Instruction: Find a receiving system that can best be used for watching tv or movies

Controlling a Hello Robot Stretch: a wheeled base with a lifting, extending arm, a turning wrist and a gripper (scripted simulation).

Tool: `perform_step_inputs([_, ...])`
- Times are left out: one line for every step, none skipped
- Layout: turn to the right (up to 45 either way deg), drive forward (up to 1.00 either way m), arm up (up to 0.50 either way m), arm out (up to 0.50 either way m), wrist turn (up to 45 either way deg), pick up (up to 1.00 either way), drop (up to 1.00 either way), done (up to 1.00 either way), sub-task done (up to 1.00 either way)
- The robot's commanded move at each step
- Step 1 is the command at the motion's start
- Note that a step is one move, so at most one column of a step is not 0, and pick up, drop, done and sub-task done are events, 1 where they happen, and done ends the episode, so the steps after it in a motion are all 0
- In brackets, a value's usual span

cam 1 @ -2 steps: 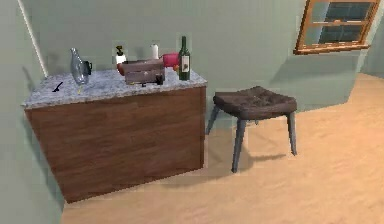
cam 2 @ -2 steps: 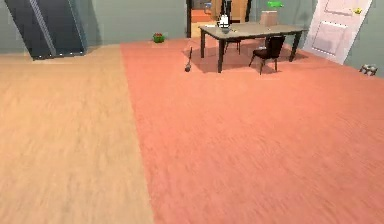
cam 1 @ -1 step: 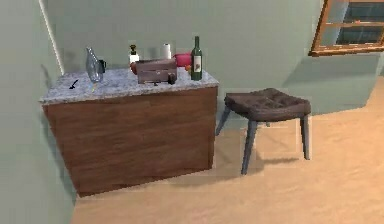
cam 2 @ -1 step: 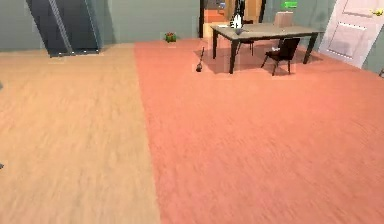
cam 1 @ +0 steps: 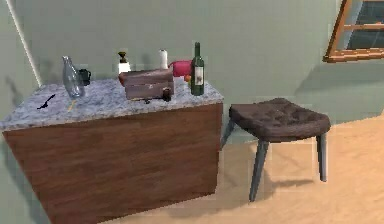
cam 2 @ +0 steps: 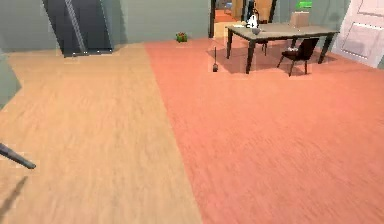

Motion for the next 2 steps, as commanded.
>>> perform_step_inputs([-45.0,0.00,0.00,0.00,0.0,0.00,0.00,0.00,0.00])
perform_step_inputs([-45.0,0.00,0.00,0.00,0.0,0.00,0.00,0.00,0.00])
